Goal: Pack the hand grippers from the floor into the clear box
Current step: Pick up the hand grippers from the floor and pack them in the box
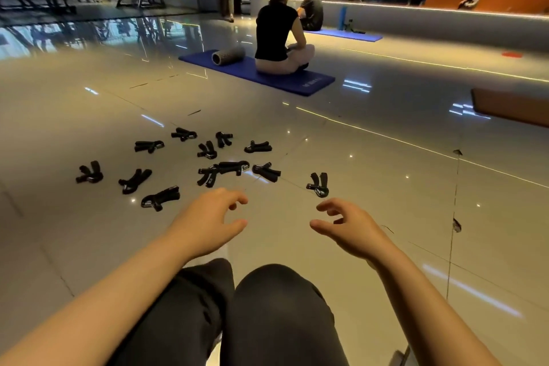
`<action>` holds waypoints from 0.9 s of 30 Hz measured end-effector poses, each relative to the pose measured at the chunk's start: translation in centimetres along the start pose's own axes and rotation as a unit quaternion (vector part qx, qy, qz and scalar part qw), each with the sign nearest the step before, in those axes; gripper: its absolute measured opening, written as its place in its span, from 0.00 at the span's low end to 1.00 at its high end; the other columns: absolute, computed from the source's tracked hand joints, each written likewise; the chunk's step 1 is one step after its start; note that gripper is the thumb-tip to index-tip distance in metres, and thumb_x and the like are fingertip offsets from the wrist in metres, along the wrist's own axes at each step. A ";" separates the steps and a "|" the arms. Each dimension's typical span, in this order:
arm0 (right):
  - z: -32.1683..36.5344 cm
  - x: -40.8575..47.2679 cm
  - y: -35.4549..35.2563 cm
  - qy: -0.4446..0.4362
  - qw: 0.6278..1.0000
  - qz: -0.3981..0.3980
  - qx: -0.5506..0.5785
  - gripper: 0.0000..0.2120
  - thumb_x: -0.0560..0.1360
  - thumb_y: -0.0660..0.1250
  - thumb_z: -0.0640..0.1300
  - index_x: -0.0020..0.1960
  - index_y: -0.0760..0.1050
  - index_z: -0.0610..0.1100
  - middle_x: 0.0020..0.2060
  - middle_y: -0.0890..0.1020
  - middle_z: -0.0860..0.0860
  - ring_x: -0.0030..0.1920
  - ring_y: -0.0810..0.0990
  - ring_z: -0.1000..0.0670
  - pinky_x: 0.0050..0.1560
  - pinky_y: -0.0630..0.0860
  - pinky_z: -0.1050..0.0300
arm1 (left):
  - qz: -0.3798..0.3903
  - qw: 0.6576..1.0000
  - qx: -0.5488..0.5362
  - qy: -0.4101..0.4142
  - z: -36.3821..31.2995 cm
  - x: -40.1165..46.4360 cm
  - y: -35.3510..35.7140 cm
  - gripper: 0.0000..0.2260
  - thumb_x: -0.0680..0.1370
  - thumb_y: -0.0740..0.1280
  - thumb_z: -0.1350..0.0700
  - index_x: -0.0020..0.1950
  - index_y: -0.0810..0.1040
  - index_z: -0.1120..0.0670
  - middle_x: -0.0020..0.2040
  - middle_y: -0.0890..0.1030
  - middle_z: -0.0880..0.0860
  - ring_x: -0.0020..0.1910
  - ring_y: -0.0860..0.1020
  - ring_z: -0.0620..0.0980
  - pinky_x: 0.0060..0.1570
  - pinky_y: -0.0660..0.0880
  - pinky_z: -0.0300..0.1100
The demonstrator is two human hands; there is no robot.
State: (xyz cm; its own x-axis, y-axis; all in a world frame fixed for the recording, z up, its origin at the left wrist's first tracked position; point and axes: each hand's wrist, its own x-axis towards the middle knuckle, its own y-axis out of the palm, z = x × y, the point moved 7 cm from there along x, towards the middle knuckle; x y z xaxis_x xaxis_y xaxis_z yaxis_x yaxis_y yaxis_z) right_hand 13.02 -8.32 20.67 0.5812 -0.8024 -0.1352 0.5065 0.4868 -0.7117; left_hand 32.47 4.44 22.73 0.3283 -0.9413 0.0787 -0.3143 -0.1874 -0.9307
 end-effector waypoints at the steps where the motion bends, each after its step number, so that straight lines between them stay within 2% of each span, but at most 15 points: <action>1: 0.0 1.1 0.2 0.008 1.000 -0.005 -0.004 0.21 0.74 0.68 0.53 0.64 0.71 0.51 0.64 0.73 0.50 0.62 0.73 0.51 0.59 0.73 0.52 | 0.014 1.000 0.012 -0.001 0.9 0.7 0.4 0.18 0.76 0.64 0.46 0.65 0.70 0.44 0.59 0.74 0.44 0.55 0.72 0.41 0.55 0.72 0.40; 5: 1.2 6.0 1.7 0.022 0.999 -0.010 -0.025 0.21 0.74 0.67 0.54 0.65 0.70 0.51 0.65 0.73 0.49 0.62 0.73 0.49 0.59 0.73 0.52 | 0.007 1.000 0.015 0.006 3.6 5.1 0.4 0.17 0.77 0.64 0.47 0.66 0.69 0.44 0.61 0.73 0.45 0.57 0.73 0.43 0.54 0.73 0.42; 8: 2.7 9.8 2.5 0.019 0.999 -0.011 -0.028 0.22 0.74 0.68 0.54 0.65 0.70 0.51 0.65 0.73 0.49 0.62 0.73 0.49 0.60 0.73 0.52 | -0.018 1.000 -0.007 0.019 4.9 9.2 -0.4 0.17 0.77 0.63 0.47 0.65 0.70 0.44 0.59 0.73 0.44 0.55 0.72 0.42 0.52 0.73 0.40; 12: 3.7 14.7 1.8 0.015 0.999 -0.026 -0.026 0.21 0.74 0.68 0.52 0.65 0.70 0.49 0.64 0.74 0.49 0.62 0.73 0.49 0.59 0.73 0.53 | -0.006 0.999 -0.025 0.033 6.7 14.5 -0.7 0.16 0.76 0.64 0.48 0.64 0.70 0.44 0.55 0.73 0.44 0.53 0.72 0.43 0.53 0.74 0.43; 16: 2.8 19.9 0.3 0.025 0.999 -0.039 -0.010 0.21 0.74 0.68 0.52 0.65 0.71 0.49 0.63 0.75 0.48 0.59 0.75 0.50 0.52 0.71 0.58 | 0.006 0.999 0.029 0.034 9.0 20.1 -0.7 0.15 0.77 0.63 0.49 0.64 0.71 0.46 0.50 0.71 0.43 0.50 0.72 0.43 0.46 0.70 0.38; 18: 1.8 22.7 -0.8 0.033 0.998 -0.055 0.003 0.20 0.74 0.68 0.52 0.64 0.71 0.48 0.63 0.75 0.49 0.59 0.75 0.50 0.53 0.71 0.57 | 0.022 0.999 0.045 0.020 10.3 23.1 -0.2 0.15 0.77 0.64 0.50 0.63 0.72 0.48 0.48 0.69 0.43 0.46 0.69 0.41 0.43 0.67 0.35; 20: 0.5 25.8 -1.9 0.044 0.996 -0.069 0.020 0.20 0.74 0.68 0.51 0.64 0.72 0.48 0.61 0.76 0.49 0.55 0.75 0.51 0.52 0.72 0.57 | 0.027 1.000 0.002 -0.007 10.8 26.6 0.4 0.14 0.76 0.66 0.51 0.62 0.73 0.49 0.46 0.70 0.44 0.42 0.70 0.40 0.39 0.66 0.33; 24: -2.3 31.8 -2.7 0.062 0.995 -0.064 0.039 0.19 0.75 0.67 0.50 0.64 0.72 0.47 0.61 0.75 0.48 0.38 0.74 0.61 0.37 0.70 0.66 | 0.023 0.992 -0.122 0.023 7.3 34.1 1.3 0.14 0.76 0.67 0.50 0.60 0.73 0.47 0.50 0.75 0.45 0.47 0.74 0.41 0.43 0.69 0.31; 25: -3.1 33.2 -2.8 0.066 0.995 -0.064 0.043 0.19 0.75 0.67 0.50 0.64 0.72 0.47 0.61 0.75 0.48 0.39 0.75 0.61 0.39 0.71 0.65 | 0.036 0.988 -0.143 0.041 6.2 35.8 1.6 0.14 0.76 0.66 0.49 0.61 0.73 0.46 0.51 0.75 0.44 0.48 0.74 0.41 0.44 0.70 0.30; 27: -4.6 35.8 -2.8 0.078 0.994 -0.064 0.046 0.19 0.74 0.68 0.51 0.63 0.72 0.48 0.61 0.75 0.48 0.46 0.76 0.56 0.48 0.75 0.58 | 0.067 0.987 -0.129 0.069 5.6 38.8 2.5 0.16 0.76 0.66 0.47 0.63 0.71 0.45 0.52 0.74 0.44 0.49 0.75 0.41 0.47 0.72 0.34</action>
State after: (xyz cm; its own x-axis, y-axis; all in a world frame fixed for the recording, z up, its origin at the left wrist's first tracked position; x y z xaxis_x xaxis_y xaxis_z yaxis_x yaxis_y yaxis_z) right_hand 29.43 -39.99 14.64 0.4067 -0.8998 -0.1578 0.6295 0.4013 -0.6654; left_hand 49.43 -30.98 21.40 0.1503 -0.9883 0.0251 -0.5692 -0.1073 -0.8152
